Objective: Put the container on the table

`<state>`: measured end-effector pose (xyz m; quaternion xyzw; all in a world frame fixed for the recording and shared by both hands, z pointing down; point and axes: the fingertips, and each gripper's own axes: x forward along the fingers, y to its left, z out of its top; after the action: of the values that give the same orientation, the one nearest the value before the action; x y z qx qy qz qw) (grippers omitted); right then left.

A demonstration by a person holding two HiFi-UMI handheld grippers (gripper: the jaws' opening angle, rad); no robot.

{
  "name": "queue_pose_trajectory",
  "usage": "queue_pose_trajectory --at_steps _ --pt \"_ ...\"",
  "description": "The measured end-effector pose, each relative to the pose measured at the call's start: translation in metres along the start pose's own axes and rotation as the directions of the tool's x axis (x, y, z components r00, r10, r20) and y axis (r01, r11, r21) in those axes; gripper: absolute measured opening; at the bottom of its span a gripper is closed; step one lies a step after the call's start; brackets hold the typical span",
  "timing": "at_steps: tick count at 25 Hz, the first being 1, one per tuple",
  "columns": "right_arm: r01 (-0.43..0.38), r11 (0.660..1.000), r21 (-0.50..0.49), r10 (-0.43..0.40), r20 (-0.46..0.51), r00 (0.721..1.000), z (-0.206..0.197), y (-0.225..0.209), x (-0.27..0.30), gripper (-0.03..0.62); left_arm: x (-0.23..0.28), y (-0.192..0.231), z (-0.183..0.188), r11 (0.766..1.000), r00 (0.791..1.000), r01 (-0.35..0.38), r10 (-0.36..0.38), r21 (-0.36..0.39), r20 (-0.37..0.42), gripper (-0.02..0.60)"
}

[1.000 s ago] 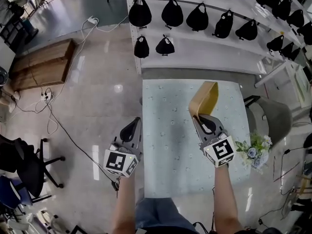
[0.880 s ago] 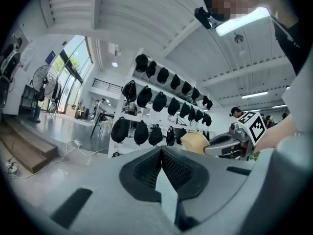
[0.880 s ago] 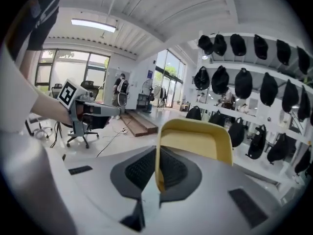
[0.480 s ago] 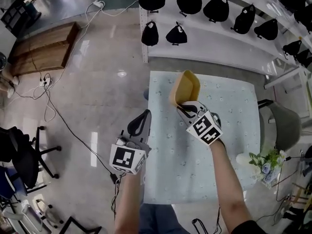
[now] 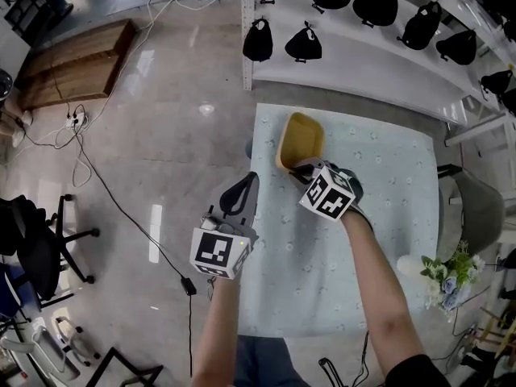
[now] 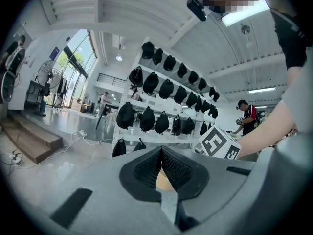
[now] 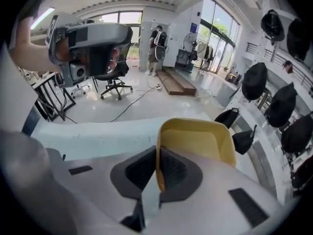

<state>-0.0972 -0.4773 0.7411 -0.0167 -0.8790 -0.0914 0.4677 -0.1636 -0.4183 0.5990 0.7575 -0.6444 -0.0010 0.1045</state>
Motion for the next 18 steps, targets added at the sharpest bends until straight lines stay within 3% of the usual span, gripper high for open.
queue_pose_trajectory --at_steps 8,15,18 --pt "-0.088 0.987 -0.133 0.070 -0.136 0.988 -0.022 0.016 0.013 0.016 0.010 -0.006 -0.008 1.000 1.000 0.009 -0.009 -0.009 -0.015 0.002" --pt "-0.099 0.986 -0.132 0.081 -0.135 0.988 -0.025 0.021 0.017 0.023 0.002 -0.006 -0.005 0.999 1.000 0.019 -0.019 -0.048 0.007 0.002" --pt "-0.106 0.988 -0.113 0.090 -0.134 0.987 -0.027 0.022 0.017 0.102 0.002 -0.006 -0.006 0.999 1.000 0.016 -0.016 -0.047 0.000 0.002"
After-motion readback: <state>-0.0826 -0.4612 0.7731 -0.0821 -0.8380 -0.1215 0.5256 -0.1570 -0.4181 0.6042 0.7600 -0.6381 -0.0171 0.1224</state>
